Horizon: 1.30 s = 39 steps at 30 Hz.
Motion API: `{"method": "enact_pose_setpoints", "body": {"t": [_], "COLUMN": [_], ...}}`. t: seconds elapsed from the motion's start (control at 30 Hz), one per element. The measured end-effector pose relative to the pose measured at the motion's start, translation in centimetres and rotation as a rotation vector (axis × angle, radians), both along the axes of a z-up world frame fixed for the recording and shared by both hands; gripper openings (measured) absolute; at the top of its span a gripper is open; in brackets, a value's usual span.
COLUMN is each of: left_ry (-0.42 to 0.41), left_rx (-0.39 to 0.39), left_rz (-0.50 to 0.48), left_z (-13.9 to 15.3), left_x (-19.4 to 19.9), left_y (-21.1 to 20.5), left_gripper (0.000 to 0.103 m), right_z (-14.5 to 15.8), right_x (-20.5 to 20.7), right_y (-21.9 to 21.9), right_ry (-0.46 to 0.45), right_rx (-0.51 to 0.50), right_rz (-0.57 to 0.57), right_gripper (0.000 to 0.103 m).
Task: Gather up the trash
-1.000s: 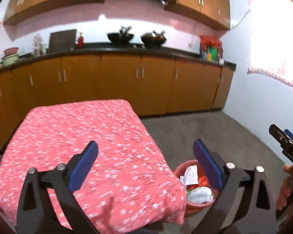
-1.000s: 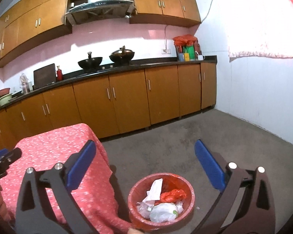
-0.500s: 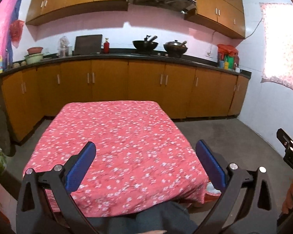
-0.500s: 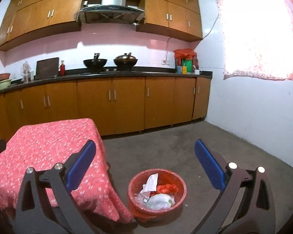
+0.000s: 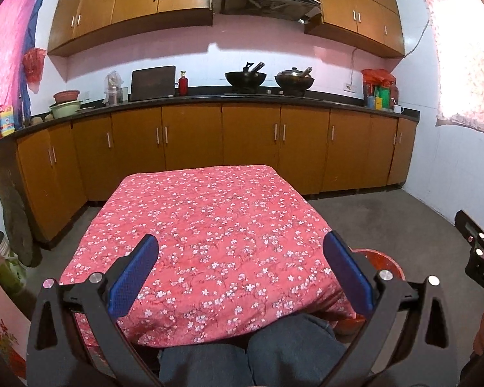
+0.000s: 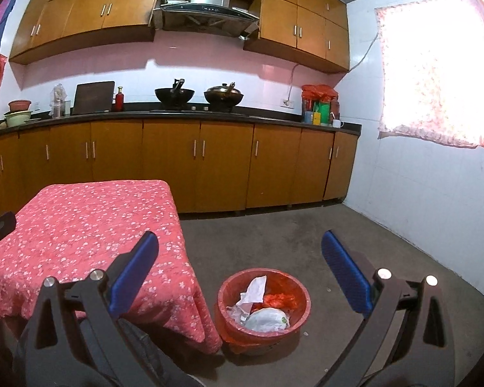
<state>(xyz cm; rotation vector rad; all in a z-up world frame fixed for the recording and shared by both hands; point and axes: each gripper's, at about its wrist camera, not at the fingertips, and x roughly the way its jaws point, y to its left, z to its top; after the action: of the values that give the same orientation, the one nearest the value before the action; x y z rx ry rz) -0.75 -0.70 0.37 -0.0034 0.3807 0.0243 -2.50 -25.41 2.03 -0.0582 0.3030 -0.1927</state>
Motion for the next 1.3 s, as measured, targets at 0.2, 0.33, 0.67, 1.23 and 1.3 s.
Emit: {"method": "enact_pose_setpoints", "body": {"t": [0.2, 0.33, 0.67, 1.23, 1.3], "left_ry": [-0.008, -0.014, -0.005, -0.002, -0.002], "left_rx": [0.005, 0.009, 0.003, -0.009, -0.009], "left_rz": [-0.014, -0.017, -0.015, -0.008, -0.008], "left_z": [-0.16, -0.14, -0.26, -0.46, -0.49], "left_x": [-0.49, -0.73, -0.67, -0.86, -0.9], "left_y": [-0.32, -0.51, -0.63, -0.57, -0.57], "left_gripper": [0.101, 0.101, 0.101, 0.101, 0.101], "right_z": [-0.33, -0.5, -0.61, -0.62, -0.64], "right_x": [-0.08, -0.09, -0.22, -0.49, -0.53], "right_y": [0.11, 0.14, 0.25, 0.92, 0.92], "right_ry": [0.02, 0.029, 0.028, 0.02, 0.021], "right_rx": [0.032, 0.042, 0.052, 0.048, 0.048], "right_rz": [-0.006, -0.01, -0.01, 0.007, 0.008], "right_gripper": [0.099, 0.099, 0.099, 0.099, 0.099]}}
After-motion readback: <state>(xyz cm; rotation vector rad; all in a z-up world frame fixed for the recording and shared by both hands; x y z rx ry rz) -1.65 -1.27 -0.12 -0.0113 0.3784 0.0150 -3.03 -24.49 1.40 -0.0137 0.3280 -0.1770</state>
